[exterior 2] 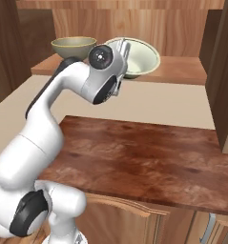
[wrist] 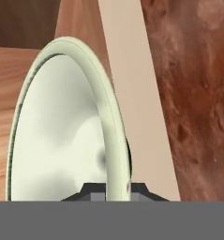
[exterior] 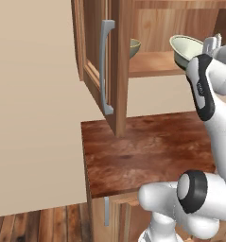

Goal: Open the cabinet. Pick the bowls from the counter and place them in the cabinet. Then close the cabinet.

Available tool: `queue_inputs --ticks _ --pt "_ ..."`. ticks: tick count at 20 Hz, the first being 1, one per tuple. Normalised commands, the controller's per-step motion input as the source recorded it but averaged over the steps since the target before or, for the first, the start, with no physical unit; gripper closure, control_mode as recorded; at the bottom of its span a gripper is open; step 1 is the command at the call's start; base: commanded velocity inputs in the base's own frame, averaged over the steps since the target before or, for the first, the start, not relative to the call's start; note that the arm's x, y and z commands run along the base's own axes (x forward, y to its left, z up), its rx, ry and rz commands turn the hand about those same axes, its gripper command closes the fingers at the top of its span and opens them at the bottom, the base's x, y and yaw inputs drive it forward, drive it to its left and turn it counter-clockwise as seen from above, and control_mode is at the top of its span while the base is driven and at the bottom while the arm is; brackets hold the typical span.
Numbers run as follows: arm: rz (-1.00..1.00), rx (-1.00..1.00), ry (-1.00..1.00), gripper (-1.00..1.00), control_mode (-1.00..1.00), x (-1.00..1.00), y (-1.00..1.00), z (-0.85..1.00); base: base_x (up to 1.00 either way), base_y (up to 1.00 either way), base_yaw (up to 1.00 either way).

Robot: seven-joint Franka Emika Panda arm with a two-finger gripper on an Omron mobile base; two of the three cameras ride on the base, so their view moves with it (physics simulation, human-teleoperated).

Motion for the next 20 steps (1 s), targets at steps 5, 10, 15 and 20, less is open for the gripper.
queue_inputs --ticks 5,10,15,20 --pt "0.0 0.0 0.03 1.0 -1.0 0.61 -0.12 -0.12 0.0 0.0 0.0" --pt "0.0 0.0 0.03 1.0 -1.0 0.57 -0.18 -0.11 0.0 0.0 0.0" --pt "0.0 0.0 0.05 1.0 -1.0 0.38 -0.14 -0.04 0.0 0.0 0.0" --pt "0.0 0.0 0.02 -1.0 -1.0 0.08 -0.02 -0.03 0.0 0.0 0.0"
